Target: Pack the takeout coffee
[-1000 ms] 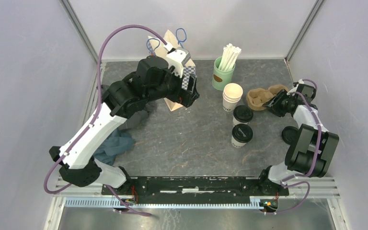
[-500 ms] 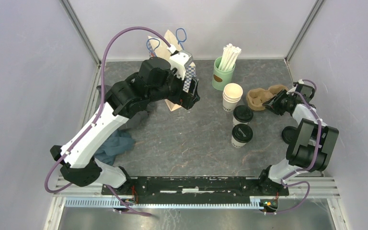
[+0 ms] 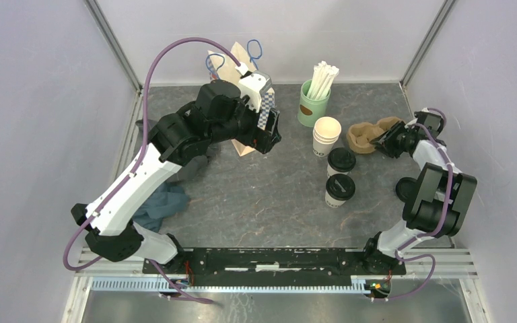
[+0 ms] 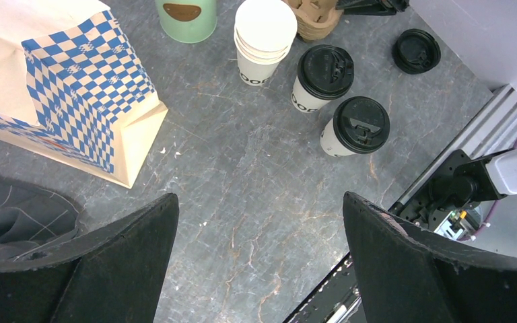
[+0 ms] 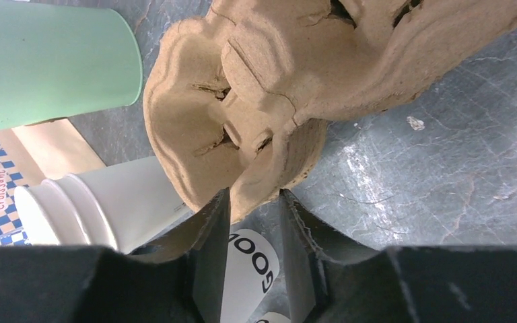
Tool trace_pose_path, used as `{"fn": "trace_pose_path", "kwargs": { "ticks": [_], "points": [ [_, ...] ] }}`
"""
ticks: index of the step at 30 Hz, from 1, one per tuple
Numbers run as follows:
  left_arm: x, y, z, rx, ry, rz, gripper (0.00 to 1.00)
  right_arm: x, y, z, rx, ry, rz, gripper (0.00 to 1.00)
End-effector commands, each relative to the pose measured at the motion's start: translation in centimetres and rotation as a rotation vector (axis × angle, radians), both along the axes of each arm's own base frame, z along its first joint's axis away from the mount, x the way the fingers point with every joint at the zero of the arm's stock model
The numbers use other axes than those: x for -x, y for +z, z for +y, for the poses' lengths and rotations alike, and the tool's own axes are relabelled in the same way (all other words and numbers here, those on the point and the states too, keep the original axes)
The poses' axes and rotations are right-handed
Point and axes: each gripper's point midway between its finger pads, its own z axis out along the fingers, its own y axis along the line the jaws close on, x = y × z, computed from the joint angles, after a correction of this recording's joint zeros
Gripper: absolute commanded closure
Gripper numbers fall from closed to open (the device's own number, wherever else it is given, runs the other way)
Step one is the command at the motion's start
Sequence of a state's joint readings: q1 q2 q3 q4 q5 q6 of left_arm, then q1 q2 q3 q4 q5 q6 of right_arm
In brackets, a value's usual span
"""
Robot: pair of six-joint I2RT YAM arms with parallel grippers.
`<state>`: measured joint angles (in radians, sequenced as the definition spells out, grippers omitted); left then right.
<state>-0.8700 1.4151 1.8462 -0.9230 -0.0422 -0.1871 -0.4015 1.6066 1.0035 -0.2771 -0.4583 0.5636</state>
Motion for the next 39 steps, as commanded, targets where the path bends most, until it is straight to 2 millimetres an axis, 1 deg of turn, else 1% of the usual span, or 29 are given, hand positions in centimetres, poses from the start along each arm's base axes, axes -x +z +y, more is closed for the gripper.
{"fn": "trace_pose_path", "kwargs": {
  "ticks": [1, 3, 5, 6, 8, 11, 13, 15, 17, 22, 27, 30, 36, 39],
  "points": [
    [-0.4, 0.3, 0.0, -0.02, -0.031, -0.04, 0.02, -1.1, 2.8, -1.4, 0.077, -0.019, -0.016, 0.59],
    [-0.4, 0.3, 0.0, -0.019, -0.032, -0.04, 0.02, -1.0, 3.8, -1.8, 0.148, 0.002, -0.013, 0.55],
    [-0.4, 0.2, 0.0, -0.021, -0.03, -0.041, 0.02, -1.4, 4.7, -2.0, 0.247, 0.051, -0.014, 0.53],
    [-0.4, 0.2, 0.0, -0.023, -0.031, -0.042, 0.02, -1.6, 4.9, -1.8, 0.301, 0.083, -0.002, 0.52],
    [-0.4, 0.2, 0.0, -0.022, -0.033, -0.042, 0.02, -2.9, 5.5, -1.3, 0.427, 0.177, 0.005, 0.49],
    [-0.4, 0.2, 0.0, -0.024, -0.033, -0.042, 0.02, -4.3, 4.9, -1.4, 0.638, 0.29, 0.107, 0.45],
    [-0.4, 0.2, 0.1, -0.026, -0.031, -0.043, 0.02, -5.4, 5.0, -1.6, 0.778, 0.355, 0.163, 0.44],
    [-0.4, 0.2, 0.2, -0.028, -0.03, -0.044, 0.02, -6.0, 4.6, -1.4, 0.856, 0.423, 0.186, 0.43],
    [-0.4, 0.1, 0.3, -0.029, -0.027, -0.045, 0.02, -6.3, 4.1, -1.6, 0.88, 0.456, 0.206, 0.44],
    [-0.4, 0.0, 0.4, -0.037, -0.024, -0.047, 0.02, -5.9, 3.4, -2.7, 0.88, 0.467, 0.232, 0.44],
    [-0.4, -0.2, 0.4, -0.041, -0.026, -0.045, 0.02, -4.6, 2.9, -4.0, 0.853, 0.45, 0.239, 0.45],
    [-0.4, -0.3, 0.4, -0.041, -0.028, -0.045, 0.02, -5.0, 2.5, -3.6, 0.805, 0.478, 0.198, 0.45],
    [-0.3, -0.3, 0.7, -0.046, -0.024, -0.051, 0.02, -5.7, 2.1, -3.4, 0.795, 0.491, 0.188, 0.44],
    [-0.3, -0.4, 0.8, -0.049, -0.023, -0.051, 0.02, -5.9, 1.9, -2.6, 0.76, 0.511, 0.164, 0.44]
  ]
}}
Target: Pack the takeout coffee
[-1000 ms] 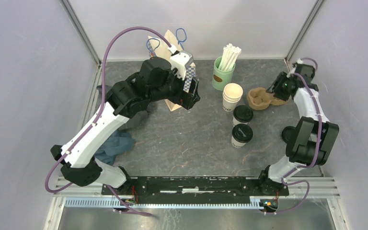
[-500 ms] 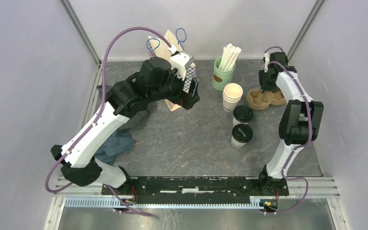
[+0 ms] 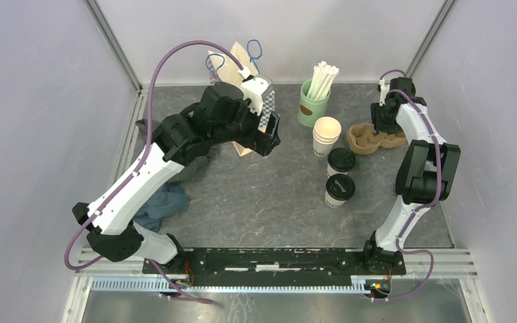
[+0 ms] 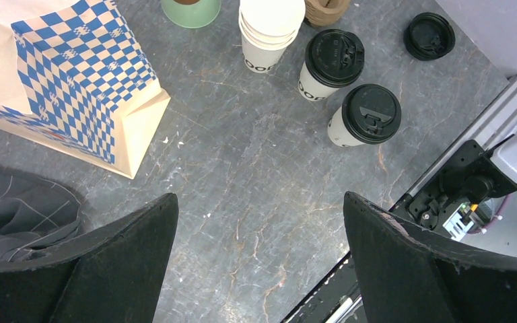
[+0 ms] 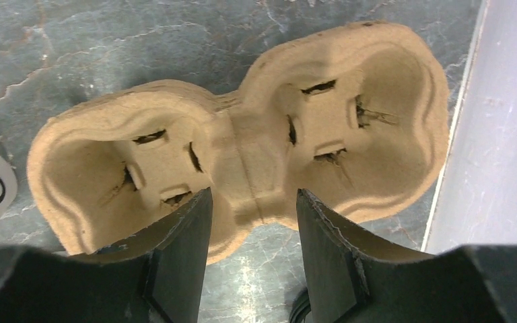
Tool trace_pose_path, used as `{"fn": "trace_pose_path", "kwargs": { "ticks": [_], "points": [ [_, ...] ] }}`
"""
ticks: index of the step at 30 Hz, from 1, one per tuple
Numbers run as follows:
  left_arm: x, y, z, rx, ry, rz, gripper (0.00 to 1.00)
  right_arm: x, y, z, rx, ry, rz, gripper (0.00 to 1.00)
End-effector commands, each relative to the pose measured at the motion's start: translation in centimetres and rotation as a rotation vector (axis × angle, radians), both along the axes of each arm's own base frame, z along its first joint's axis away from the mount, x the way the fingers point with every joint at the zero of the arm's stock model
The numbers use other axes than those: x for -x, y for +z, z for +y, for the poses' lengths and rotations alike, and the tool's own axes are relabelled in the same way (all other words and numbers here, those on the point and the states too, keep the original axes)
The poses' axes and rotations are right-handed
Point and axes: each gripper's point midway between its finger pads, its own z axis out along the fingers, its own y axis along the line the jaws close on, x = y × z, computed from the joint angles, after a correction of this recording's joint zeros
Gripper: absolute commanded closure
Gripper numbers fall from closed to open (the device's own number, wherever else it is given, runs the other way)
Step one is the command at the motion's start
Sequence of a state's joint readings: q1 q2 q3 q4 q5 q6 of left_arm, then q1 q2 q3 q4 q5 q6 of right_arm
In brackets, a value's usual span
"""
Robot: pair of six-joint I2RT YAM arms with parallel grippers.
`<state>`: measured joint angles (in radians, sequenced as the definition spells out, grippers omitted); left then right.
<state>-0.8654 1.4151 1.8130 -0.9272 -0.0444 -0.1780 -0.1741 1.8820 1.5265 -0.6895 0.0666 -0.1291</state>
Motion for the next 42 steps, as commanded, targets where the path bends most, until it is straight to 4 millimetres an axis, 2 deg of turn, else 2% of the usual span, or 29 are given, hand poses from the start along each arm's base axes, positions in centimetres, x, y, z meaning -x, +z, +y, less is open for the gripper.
{"fn": "trace_pose_path", "kwargs": {
  "ticks": [1, 21, 26, 36, 42],
  "points": [
    [-0.2, 1.1, 0.5, -0.014, -0.026, -0.069, 0.01, -1.4, 1.1, 1.0, -0.037, 0.044, -0.061, 0.44],
    [-0.4, 1.0, 0.2, -0.016, -0.029, -0.065, 0.02, -2.3, 0.0, 0.6, -0.033, 0.029, -0.045, 0.47],
    [-0.5, 1.0, 0.2, -0.019, -0.027, -0.066, 0.02, -2.5, 0.3, 0.6, -0.034, 0.028, -0.054, 0.5],
    [-0.4, 1.0, 0.1, -0.017, -0.03, -0.065, 0.02, -2.4, 1.1, 0.4, -0.025, 0.019, -0.069, 0.71],
    [-0.4, 1.0, 0.1, -0.015, -0.032, -0.061, 0.01, -2.0, 1.8, 0.5, -0.027, 0.012, -0.085, 0.76]
  ]
}}
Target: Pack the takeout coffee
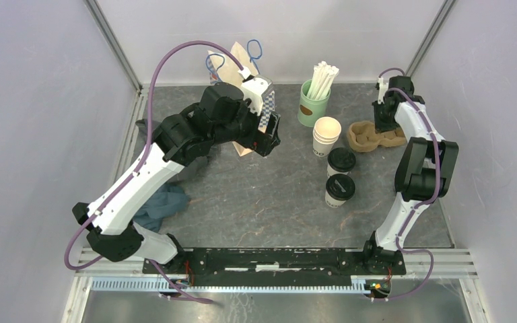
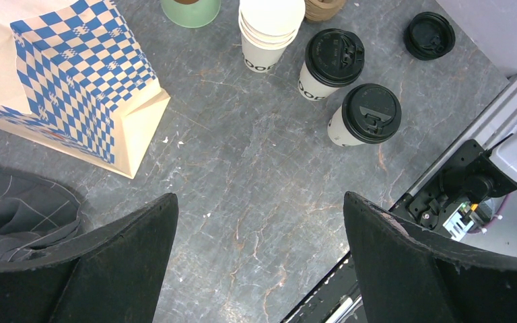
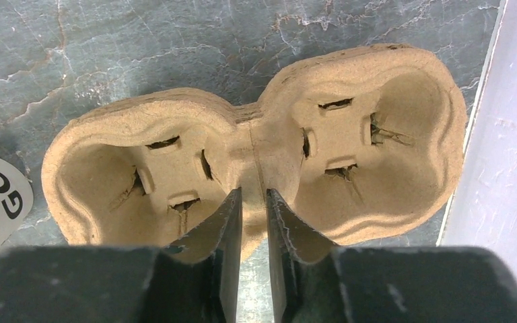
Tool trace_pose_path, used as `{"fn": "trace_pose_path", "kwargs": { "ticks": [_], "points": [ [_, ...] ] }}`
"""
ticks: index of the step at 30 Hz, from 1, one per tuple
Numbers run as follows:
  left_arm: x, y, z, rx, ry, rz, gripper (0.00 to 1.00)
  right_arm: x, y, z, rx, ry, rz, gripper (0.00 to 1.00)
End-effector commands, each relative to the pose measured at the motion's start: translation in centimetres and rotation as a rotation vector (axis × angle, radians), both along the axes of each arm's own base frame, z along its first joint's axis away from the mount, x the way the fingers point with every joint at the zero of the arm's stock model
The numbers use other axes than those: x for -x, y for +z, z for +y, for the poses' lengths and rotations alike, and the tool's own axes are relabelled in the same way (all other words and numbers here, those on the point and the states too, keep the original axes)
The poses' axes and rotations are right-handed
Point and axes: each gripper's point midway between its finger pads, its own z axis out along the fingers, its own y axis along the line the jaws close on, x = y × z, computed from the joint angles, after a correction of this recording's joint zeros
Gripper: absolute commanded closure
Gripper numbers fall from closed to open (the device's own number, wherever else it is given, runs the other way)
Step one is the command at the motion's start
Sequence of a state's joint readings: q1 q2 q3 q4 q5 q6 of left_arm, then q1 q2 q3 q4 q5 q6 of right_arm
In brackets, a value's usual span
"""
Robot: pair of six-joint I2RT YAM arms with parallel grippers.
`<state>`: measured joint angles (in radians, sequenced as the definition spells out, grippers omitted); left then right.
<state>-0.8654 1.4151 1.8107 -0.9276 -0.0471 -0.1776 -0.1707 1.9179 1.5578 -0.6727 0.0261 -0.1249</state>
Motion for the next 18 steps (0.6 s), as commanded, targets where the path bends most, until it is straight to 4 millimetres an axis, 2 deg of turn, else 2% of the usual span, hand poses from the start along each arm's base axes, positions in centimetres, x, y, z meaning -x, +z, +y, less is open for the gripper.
{"fn": "trace_pose_path", "kwargs": {
  "ticks": [1, 2, 3, 9, 18],
  "points": [
    [-0.4, 1.0, 0.0, -0.013, -0.035, -0.06, 0.02, -0.5, 1.9, -0.2, 0.008, -0.013, -0.064, 0.7],
    [-0.3, 1.1, 0.0, -0.011, -0.036, -0.06, 0.02, -0.5, 1.7, -0.3, 0.011, -0.024, -0.063, 0.58],
    [-0.3, 1.0, 0.0, -0.01, -0.037, -0.061, 0.01, -0.5, 1.5, -0.5, 0.009, -0.034, -0.059, 0.53],
    [-0.3, 1.0, 0.1, -0.014, -0.035, -0.062, 0.01, -1.8, 1.4, -0.9, 0.003, -0.039, -0.055, 0.36],
    [-0.5, 1.0, 0.1, -0.02, -0.03, -0.066, 0.01, -2.1, 0.4, -0.9, -0.005, -0.034, -0.035, 0.36]
  ]
}}
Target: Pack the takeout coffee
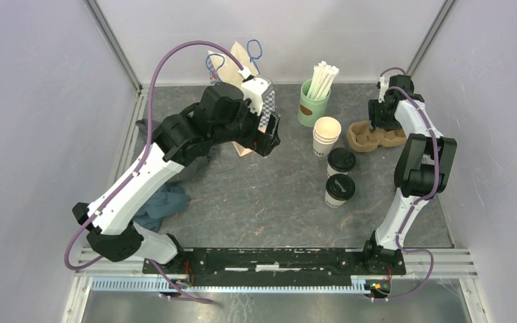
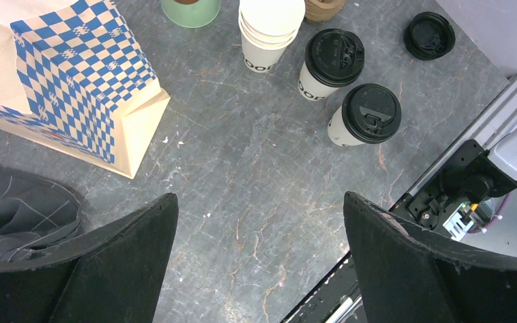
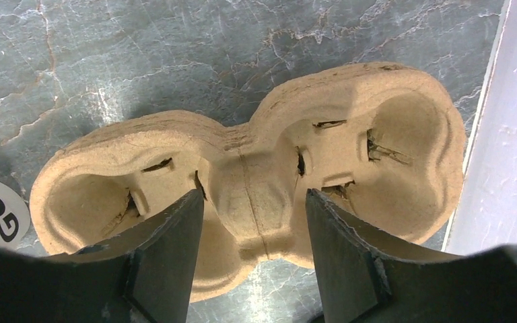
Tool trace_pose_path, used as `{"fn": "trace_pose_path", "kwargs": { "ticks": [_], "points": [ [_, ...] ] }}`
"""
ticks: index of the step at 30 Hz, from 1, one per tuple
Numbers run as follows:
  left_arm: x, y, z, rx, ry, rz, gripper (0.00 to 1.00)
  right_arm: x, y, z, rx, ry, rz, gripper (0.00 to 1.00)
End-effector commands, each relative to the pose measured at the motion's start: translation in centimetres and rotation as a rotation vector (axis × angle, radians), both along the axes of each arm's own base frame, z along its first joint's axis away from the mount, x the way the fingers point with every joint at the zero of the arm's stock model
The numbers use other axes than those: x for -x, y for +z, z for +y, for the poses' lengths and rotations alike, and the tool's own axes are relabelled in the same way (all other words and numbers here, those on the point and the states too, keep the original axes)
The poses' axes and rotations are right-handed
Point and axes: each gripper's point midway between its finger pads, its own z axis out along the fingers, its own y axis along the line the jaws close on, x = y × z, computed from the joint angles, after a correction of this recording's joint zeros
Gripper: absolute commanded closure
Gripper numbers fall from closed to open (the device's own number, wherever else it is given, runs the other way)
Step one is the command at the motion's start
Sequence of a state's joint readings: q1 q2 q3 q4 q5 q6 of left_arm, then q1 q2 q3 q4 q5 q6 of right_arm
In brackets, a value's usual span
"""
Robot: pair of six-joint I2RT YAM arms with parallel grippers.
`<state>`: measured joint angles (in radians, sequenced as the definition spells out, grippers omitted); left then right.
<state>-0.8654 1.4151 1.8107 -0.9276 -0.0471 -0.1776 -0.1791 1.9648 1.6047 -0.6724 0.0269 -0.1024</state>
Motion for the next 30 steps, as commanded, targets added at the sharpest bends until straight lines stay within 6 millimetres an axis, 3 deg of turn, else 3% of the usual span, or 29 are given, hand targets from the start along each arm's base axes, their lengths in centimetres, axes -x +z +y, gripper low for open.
{"fn": "trace_pose_path", "kwargs": {
  "ticks": [1, 11, 30],
  "points": [
    [-0.5, 0.9, 0.1, -0.021, -0.029, -0.065, 0.02, -1.1, 0.8, -0.5, 0.006, -0.008, -0.031, 0.38],
    [-0.5, 0.9, 0.1, -0.022, -0.03, -0.063, 0.01, -1.1, 1.3, -0.4, -0.001, -0.009, -0.043, 0.48],
    [-0.5, 1.1, 0.0, -0.015, -0.031, -0.066, 0.02, -0.6, 3.6, -0.3, -0.066, -0.016, -0.109, 0.55]
  ]
}}
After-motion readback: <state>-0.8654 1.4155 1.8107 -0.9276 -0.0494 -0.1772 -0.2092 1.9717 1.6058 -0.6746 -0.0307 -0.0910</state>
